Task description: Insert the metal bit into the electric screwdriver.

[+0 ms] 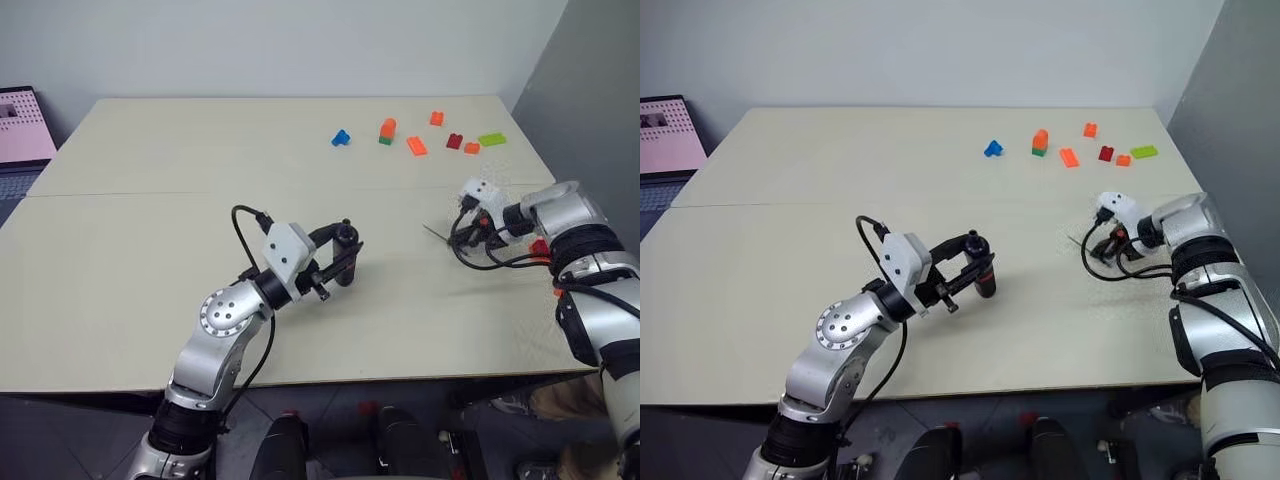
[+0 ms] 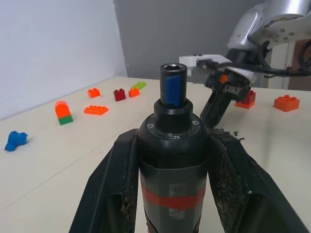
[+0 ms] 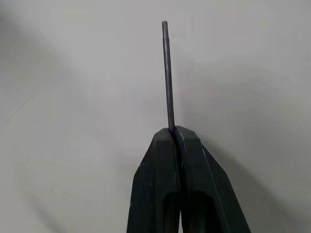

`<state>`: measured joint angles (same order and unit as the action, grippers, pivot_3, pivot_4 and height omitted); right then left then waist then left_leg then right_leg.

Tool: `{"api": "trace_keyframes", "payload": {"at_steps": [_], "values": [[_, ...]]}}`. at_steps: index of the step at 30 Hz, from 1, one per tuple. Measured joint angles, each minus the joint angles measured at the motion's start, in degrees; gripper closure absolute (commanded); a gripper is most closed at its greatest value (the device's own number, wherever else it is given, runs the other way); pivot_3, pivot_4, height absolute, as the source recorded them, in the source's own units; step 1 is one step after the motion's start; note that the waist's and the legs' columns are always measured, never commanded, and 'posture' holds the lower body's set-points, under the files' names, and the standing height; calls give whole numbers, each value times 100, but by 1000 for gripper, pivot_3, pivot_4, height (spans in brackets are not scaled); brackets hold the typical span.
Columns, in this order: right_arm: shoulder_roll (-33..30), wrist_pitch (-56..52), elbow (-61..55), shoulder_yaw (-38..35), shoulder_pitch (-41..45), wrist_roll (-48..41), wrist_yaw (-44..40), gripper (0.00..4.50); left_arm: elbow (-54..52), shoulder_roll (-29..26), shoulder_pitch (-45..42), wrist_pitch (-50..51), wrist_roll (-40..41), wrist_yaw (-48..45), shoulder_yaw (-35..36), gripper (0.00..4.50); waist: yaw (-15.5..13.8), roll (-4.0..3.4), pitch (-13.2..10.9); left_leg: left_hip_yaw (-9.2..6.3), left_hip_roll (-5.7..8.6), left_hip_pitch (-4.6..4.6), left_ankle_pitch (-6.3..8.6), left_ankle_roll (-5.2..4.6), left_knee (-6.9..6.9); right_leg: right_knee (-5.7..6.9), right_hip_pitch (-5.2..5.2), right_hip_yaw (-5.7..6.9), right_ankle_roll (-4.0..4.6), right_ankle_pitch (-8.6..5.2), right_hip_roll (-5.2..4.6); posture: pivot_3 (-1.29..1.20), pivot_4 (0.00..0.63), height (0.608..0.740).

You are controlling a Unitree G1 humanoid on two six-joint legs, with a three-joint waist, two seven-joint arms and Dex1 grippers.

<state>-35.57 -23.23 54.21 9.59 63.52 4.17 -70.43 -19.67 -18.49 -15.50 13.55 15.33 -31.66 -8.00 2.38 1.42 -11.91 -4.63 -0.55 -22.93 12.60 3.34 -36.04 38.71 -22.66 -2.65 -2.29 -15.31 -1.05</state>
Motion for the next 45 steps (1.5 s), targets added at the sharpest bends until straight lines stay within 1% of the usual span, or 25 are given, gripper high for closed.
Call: {"api": "trace_keyframes", "payload": {"at_steps": [2,4,5,7,10,12,14,16,20,26,31,36,41,45], "values": [[63,-229,-1097,-498,-426,-426,287,4500,8,70,-77,135,5,147,147,2857,-4,0,0,-3,0,-4,0,0,1,5,-4,2,0,0,0,0,150,740],[179,-511,-1960,-859,-752,-731,617,4500,3,99,-115,218,21,267,248,2857,-9,0,0,-4,-1,-3,0,0,3,8,-6,3,0,0,0,0,150,740],[350,-570,-2619,-1146,-1017,-936,907,4500,6,130,-117,295,22,362,305,2857,-6,0,0,-5,-2,-4,0,1,2,11,-7,3,-1,-1,0,0,150,740],[945,-772,-3992,-1663,-1513,-1347,1667,4500,5,226,-124,443,22,514,363,2857,5,0,0,-3,-2,-8,0,1,4,18,-18,0,-1,-1,1,0,150,740],[1460,-861,-5234,-1791,-1953,-1667,2361,4500,-23,342,-123,612,49,655,376,2857,-34,0,0,-4,-1,-12,0,2,0,20,-22,2,-1,-1,0,0,150,740],[1780,-872,-5794,-1810,-2124,-1776,2796,4500,-61,453,-115,758,98,822,418,2857,-50,0,0,-2,0,-11,-1,2,-2,17,-20,0,-1,-1,0,0,150,740],[2240,-860,-6263,-1765,-2285,-1899,3220,4500,-113,532,-91,902,160,964,506,2857,-40,0,1,-1,-5,-7,-1,2,-3,20,-21,-1,-3,-2,2,0,150,740],[2566,-859,-6427,-1662,-2302,-2011,3520,4500,-207,530,-73,1030,176,994,502,2858,-37,0,1,-1,-6,-4,-3,2,-2,24,-21,0,-22,-13,5,0,150,740],[2913,-791,-6435,-1618,-2183,-2254,3830,4500,-298,454,-35,1086,114,990,463,2858,-48,0,1,-1,-5,-4,-4,2,-2,24,-20,0,-19,-11,6,0,150,740],[3162,-231,-6267,-1392,-2138,-2319,4004,4500,-318,474,-73,1091,32,1043,373,2858,-48,-1,2,-1,-5,-4,-4,2,1,22,-22,0,4,2,6,0,150,740],[3272,177,-6263,-1055,-2299,-2281,4103,4500,-318,518,-91,1110,-34,1159,333,2858,-48,0,2,-1,-5,-4,-4,2,1,22,-22,0,4,1,6,0,150,740],[3260,772,-6268,-655,-2571,-1998,4112,4500,-330,523,-81,1116,-34,1216,323,2858,-47,0,2,-1,-6,-4,-4,2,1,22,-23,0,1,0,6,0,150,740],[3249,869,-6297,-440,-2734,-1995,4094,4500,-419,489,-6,1116,-43,1215,317,2858,-47,0,2,-1,-7,-4,-4,2,1,21,-22,-1,3,1,6,0,150,740],[3266,781,-6532,-237,-2911,-2048,4065,4500,-445,474,9,1119,-48,1216,304,2858,-47,0,2,-1,-7,-4,-4,2,2,21,-23,0,3,0,6,0,150,740]]}}
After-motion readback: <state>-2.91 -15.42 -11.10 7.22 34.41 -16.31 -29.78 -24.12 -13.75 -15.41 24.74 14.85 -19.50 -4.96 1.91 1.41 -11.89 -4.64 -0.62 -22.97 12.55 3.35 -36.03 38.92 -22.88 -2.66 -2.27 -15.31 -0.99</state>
